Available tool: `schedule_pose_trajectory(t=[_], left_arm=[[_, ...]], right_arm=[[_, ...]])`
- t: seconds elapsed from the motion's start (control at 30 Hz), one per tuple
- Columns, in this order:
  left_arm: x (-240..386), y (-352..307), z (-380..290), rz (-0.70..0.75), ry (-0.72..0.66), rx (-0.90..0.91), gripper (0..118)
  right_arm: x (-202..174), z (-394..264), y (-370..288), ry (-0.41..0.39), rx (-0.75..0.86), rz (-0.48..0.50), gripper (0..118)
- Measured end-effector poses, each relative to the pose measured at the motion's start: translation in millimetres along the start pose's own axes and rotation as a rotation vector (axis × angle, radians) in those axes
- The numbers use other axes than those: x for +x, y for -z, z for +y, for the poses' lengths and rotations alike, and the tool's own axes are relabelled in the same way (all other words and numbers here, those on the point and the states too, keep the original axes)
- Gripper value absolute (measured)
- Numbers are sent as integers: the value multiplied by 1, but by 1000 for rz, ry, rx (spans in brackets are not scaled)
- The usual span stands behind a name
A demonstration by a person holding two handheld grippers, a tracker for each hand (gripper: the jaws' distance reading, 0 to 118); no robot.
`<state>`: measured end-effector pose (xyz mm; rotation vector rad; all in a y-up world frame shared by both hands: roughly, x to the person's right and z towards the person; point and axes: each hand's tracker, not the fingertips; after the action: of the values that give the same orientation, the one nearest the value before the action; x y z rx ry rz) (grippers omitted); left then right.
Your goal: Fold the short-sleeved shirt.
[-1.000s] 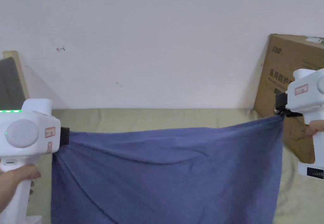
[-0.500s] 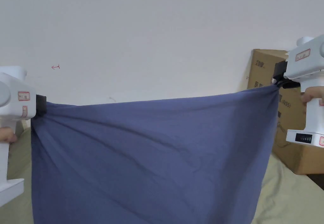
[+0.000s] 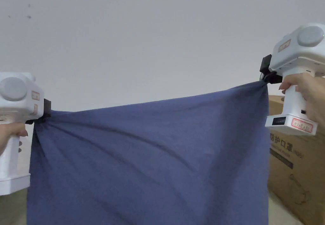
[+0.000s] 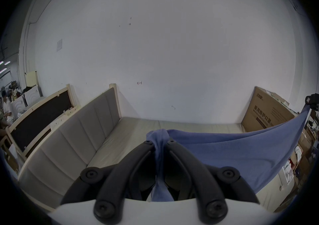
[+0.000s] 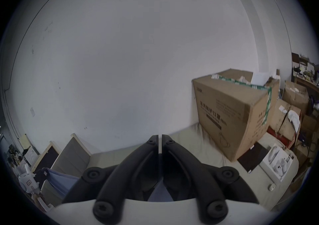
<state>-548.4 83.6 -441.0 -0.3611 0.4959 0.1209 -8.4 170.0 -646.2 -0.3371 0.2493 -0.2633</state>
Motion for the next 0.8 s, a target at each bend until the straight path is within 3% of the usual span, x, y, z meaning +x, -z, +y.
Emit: schedule_pose_trajectory(t=[0.23, 0.4, 0.57, 0.8], left_arm=[[14, 15, 46, 37, 10, 104, 6], [21, 29, 51, 60, 2, 129, 6], [22, 60, 20, 108, 37, 113, 6], [27, 151, -88, 138, 83, -120, 6]], right_arm=[[-22, 43, -7, -57, 59, -4, 2], [-25, 36, 4, -88, 58, -19, 2], [-26, -11, 23, -106, 2, -11, 2], [-1, -118, 120, -125, -234, -64, 2]])
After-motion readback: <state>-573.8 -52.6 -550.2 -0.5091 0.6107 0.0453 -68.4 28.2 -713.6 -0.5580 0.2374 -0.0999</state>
